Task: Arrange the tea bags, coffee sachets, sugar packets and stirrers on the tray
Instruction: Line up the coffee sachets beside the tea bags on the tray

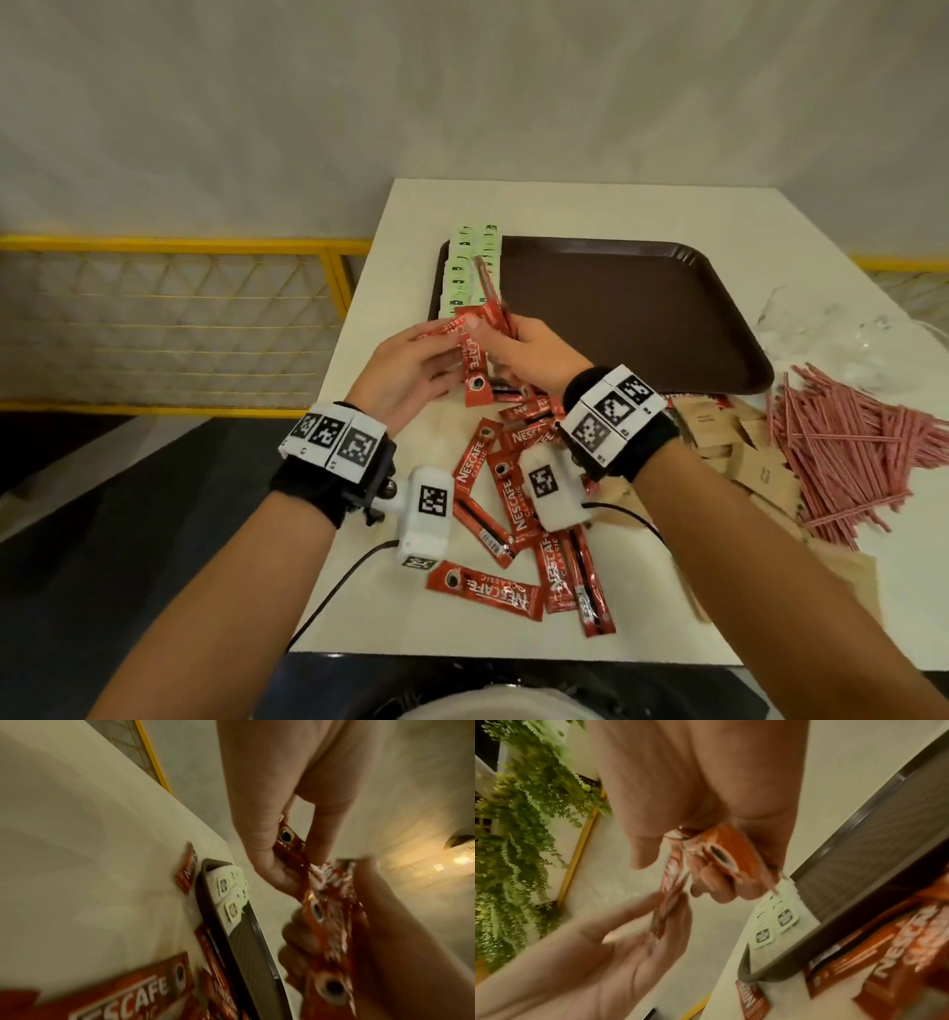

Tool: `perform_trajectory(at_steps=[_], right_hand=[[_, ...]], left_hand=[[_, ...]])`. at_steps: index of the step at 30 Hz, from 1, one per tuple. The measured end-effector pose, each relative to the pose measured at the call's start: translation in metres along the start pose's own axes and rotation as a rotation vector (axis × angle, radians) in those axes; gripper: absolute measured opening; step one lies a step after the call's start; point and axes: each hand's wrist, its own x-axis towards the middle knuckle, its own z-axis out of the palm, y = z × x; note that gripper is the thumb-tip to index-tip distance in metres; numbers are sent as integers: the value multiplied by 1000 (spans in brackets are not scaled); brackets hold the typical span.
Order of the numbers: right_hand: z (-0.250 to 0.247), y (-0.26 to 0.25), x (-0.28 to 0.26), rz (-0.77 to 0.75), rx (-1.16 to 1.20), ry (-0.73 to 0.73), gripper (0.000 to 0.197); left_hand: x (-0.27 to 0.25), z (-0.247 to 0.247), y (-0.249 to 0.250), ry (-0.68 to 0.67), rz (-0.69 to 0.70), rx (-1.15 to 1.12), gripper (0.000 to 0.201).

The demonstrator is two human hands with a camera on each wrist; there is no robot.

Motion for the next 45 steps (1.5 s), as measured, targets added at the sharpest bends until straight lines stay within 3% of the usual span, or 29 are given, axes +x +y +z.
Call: perform_trajectory(at_steps=[4, 6, 9, 13, 19, 21, 23, 25, 27, 29, 31, 35, 38, 45], right_hand=[[8, -6, 2, -10, 62, 49, 26], [7, -5, 1, -2, 105, 65, 14], [2, -5, -1, -8, 99, 16, 12], [8, -7, 8, -57, -191, -22, 30], [16, 6, 20, 10, -413, -26, 36], [16, 10, 18, 36, -503, -30, 46], [16, 11, 13, 2, -563, -65, 66], [16, 8, 4, -47, -541, -109, 81], [7, 1, -8, -70, -464, -149, 78], [-12, -6, -26, -19, -423, -164, 80], [-30, -4, -40, 62, -444, -196, 94], [-27, 15, -46, 188, -1003, -473, 116], [-7, 27, -44, 168, -1137, -543, 117], [16, 23, -27, 9, -1228, -513, 98]], left_hand=[[-3, 17, -3, -12, 55, 61, 26], [-4, 19, -3, -30, 61, 98, 33], [-2, 14, -3, -31, 68, 89, 41], [0, 14, -5, -196, -25, 179, 61], [6, 21, -14, -213, -122, -4, 37], [6, 24, -16, -191, -111, -19, 26], [8, 28, -17, -128, -93, -41, 28], [12, 29, -19, -70, -65, -30, 31], [14, 29, -19, -61, -44, 7, 25], [13, 25, -16, -46, -26, 35, 20], [14, 17, -13, -13, -16, 110, 14], [16, 7, -16, -40, -59, 278, 19], [13, 6, -17, -37, -85, 307, 25], [7, 1, -13, -22, -86, 311, 32]])
